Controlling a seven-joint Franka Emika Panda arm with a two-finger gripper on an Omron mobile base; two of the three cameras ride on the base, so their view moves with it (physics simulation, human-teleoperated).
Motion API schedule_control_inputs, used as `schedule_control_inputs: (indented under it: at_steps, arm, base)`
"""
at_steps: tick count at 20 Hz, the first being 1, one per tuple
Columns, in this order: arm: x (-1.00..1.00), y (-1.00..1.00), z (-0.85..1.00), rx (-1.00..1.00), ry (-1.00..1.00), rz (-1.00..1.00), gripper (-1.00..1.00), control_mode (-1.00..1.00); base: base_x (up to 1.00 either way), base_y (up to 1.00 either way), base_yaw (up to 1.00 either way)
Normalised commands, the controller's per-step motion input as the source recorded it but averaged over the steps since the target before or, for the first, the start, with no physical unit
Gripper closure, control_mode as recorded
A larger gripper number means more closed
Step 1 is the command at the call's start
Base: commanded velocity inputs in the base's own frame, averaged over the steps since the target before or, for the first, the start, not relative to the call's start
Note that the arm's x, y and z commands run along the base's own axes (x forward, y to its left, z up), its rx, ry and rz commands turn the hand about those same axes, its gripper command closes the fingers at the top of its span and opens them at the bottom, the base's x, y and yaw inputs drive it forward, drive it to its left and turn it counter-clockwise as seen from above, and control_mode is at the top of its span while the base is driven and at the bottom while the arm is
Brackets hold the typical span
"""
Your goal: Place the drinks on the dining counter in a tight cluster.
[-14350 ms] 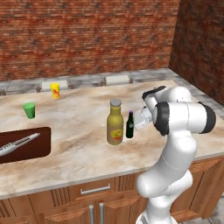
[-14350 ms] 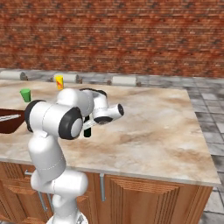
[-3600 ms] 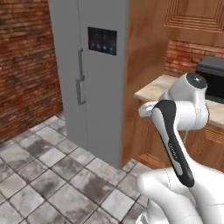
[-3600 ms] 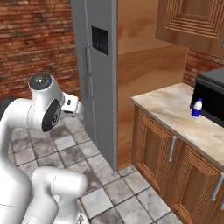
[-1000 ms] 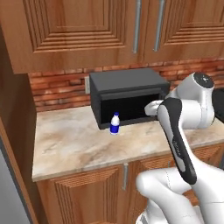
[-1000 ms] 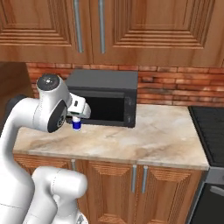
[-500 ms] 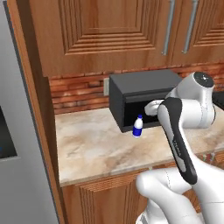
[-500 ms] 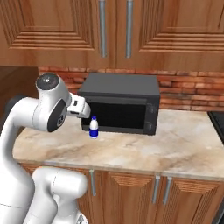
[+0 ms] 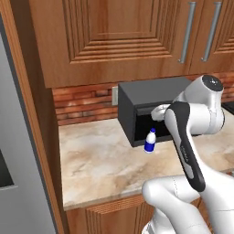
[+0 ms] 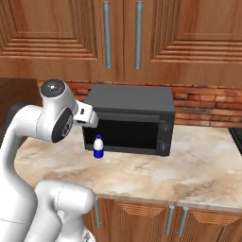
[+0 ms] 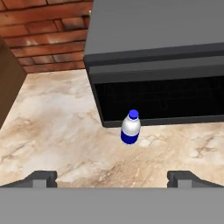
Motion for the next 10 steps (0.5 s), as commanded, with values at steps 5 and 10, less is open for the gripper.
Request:
schedule_control_inputs:
  at_steps: [5,10]
  arm:
    - [0.00,0.00,0.00,0.00,0.00,0.00,-1.00,1.00]
    - [0.00,0.00,0.00,0.00,0.00,0.00,-1.00,1.00]
  base:
    - [0.00,0.00,0.00]
    - [0.00,0.00,0.00]
